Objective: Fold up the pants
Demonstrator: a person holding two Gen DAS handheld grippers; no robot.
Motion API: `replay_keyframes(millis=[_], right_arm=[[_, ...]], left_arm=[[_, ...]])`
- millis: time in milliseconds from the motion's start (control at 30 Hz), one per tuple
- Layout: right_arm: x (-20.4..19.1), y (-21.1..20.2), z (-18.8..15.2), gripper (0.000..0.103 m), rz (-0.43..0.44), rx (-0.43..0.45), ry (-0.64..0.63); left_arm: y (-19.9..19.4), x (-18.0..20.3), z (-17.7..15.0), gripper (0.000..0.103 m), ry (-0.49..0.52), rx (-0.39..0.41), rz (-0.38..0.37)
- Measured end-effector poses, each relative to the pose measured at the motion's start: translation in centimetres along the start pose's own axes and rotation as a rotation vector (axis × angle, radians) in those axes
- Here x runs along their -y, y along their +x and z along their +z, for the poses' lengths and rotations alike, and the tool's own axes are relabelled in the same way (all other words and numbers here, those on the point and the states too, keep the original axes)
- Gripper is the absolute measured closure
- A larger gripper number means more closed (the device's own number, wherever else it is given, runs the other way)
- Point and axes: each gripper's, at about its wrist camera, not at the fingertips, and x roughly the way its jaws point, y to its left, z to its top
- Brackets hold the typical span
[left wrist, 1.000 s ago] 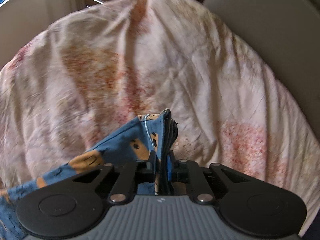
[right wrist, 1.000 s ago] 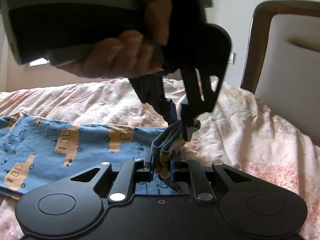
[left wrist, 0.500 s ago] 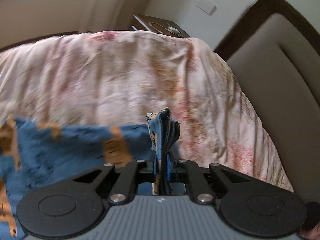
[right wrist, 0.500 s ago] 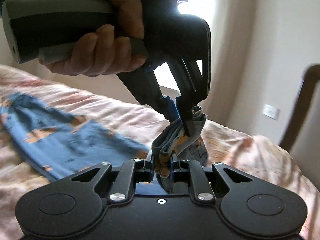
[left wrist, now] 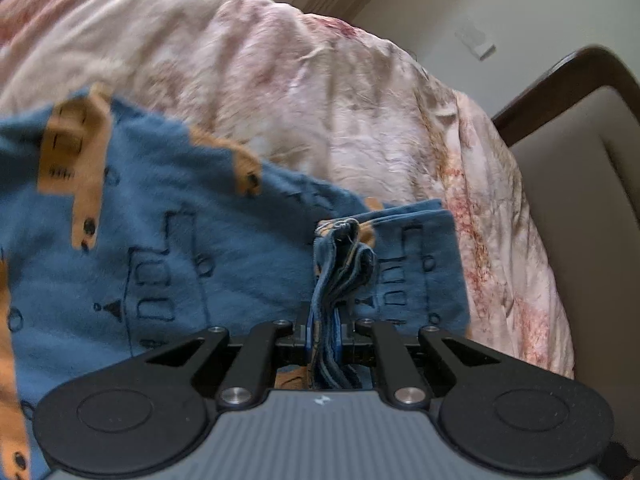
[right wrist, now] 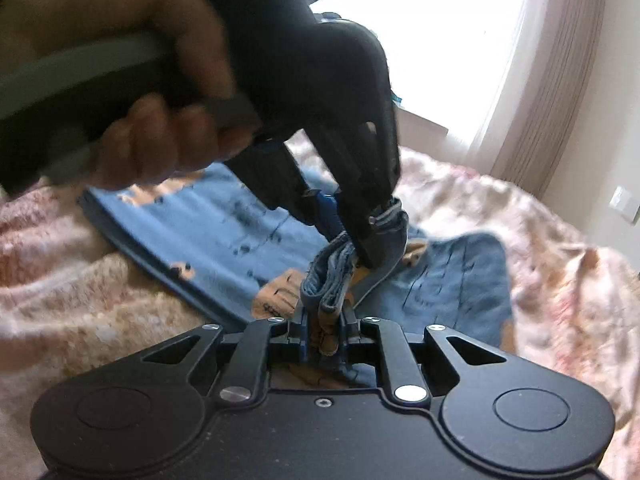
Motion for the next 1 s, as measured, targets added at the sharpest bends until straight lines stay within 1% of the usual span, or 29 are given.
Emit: replay_keyframes(millis=[133,200,367,800,900,1000], right_arm=[[-0.1,0.4,-0.3,0.088,0.010,-0.010,0.004],[0.0,0.4,-0.4,0.087,0.012,-0.010,0.006],[0.1,0.3,-0.5,0.087,0.014,-0.010,0.011],[0.2,0.3,-0.5,0.087,0.010,-0.006,0.011],[0.2,0.3,-0.4,0.087,0.005,-0.006,0.011],[0.0,-0.2,-0.1,0.087,-0.009,0.001,0.014]], left_arm=[[0.3,-2.6,-0.7,0.091,-0.090,0.029,-0.083],[0.3,-3.0,-0.7,0.090,-0.100,0.028,-0.097],[0.2,-2.6,-0.9,0.091,-0.072,0.037,-0.072],[0.3,-1.9,-0.8,0.090,-0.119,0.051,-0.022],[0.2,-1.5,-1.0,0.092,-0.091,0.068,-0.016],[-0.4,-1.2,-1.0,0.093,-0.060,0.087,-0.032]])
